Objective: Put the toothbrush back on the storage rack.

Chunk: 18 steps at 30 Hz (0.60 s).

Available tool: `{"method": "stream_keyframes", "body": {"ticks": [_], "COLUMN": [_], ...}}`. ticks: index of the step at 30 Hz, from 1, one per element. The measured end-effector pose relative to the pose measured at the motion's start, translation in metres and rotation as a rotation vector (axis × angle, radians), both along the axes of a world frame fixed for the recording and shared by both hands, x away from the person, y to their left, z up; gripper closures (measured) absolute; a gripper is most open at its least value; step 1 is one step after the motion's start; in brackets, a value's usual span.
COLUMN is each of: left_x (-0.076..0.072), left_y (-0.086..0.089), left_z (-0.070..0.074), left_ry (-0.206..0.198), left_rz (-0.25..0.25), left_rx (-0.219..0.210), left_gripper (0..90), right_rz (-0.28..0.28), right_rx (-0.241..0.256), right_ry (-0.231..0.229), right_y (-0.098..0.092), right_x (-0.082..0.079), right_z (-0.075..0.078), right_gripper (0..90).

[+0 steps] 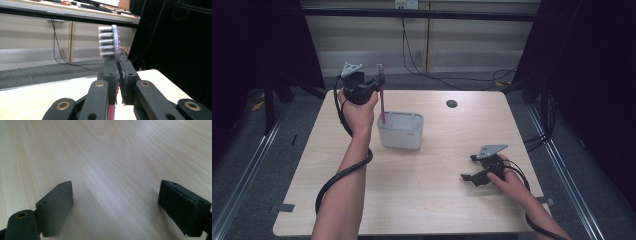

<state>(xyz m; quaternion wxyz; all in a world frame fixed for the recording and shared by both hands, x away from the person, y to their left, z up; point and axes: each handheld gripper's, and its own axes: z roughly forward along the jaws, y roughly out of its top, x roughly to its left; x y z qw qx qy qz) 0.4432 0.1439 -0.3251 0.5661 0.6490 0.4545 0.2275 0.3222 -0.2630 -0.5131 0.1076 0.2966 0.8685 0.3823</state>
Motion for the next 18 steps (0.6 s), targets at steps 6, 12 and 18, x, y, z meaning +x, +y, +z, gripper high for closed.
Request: {"method": "stream_keyframes", "body": {"ticks": [6,12,18], "left_x": [0.0007,0.0006,0.0014], "left_y": [-0.0006,0.0019,0.0028], "left_z": [-0.0038,-0.0037,-0.0082], "left_ry": [0.003,-0.004,-0.001], "left_rz": [0.006,0.012,0.018], "left_rx": [0.007,0.023,0.021], "left_gripper": [85.0,85.0,84.8], "right_rz": [0.002,0.001,0.001], "right_rx": [-0.002,-0.002,-0.002], "right_ry": [-0.001,-0.001,-0.002], "right_y": [0.0000,0.0001,0.0001], "right_x": [0.0000,-0.0001,-0.0001], "right_z": [0.0000,0.0000,-0.0001], "right_gripper": [12.6,12.6,12.6]}}
